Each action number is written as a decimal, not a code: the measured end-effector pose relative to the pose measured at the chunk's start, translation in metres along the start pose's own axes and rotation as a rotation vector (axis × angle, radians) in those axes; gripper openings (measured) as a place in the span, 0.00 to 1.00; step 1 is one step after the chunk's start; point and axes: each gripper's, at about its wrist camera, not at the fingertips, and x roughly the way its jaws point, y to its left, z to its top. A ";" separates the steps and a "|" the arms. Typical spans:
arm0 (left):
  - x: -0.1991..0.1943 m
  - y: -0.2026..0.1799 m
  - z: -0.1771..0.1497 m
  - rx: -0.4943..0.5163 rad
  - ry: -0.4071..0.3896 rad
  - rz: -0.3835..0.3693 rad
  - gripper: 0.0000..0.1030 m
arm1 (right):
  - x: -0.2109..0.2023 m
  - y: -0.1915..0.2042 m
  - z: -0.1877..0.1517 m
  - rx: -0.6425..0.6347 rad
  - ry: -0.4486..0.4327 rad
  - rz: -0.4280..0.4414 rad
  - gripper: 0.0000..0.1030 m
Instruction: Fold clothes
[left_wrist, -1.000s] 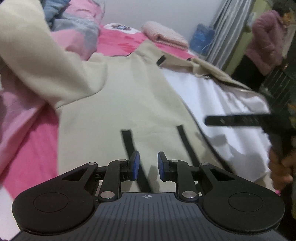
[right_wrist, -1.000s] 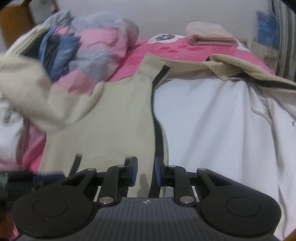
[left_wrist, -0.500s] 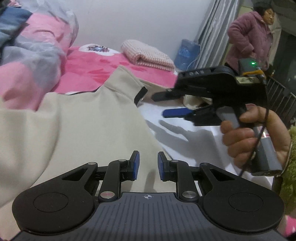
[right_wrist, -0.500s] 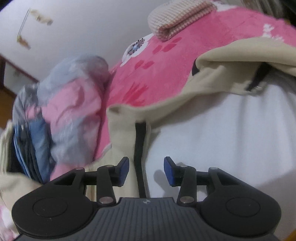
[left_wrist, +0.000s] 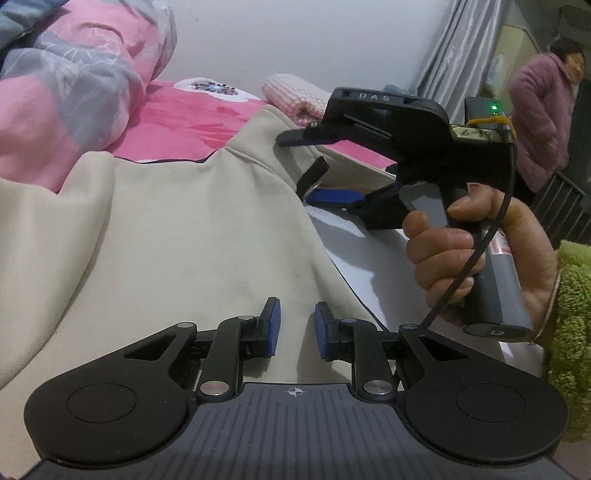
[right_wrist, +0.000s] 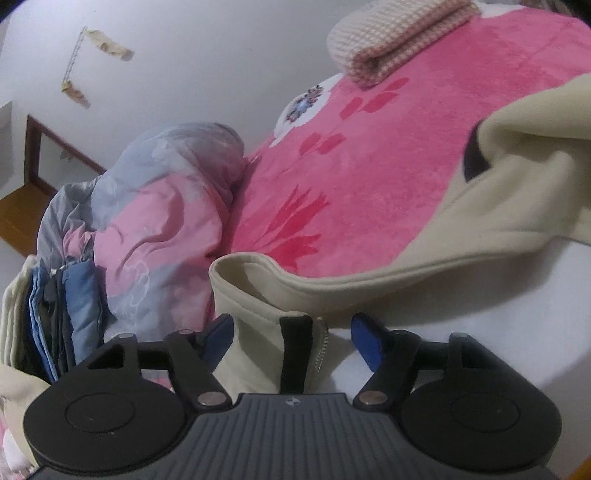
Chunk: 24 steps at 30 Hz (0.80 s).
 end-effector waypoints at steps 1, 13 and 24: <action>0.001 0.001 0.000 -0.003 -0.001 -0.001 0.20 | 0.000 0.001 0.001 -0.006 0.003 -0.004 0.57; 0.000 -0.004 -0.001 0.019 0.000 0.015 0.20 | -0.006 0.133 -0.044 -0.939 -0.087 -0.453 0.16; -0.003 0.000 -0.002 -0.001 -0.006 -0.003 0.20 | 0.041 0.085 -0.025 -0.845 -0.009 -0.562 0.46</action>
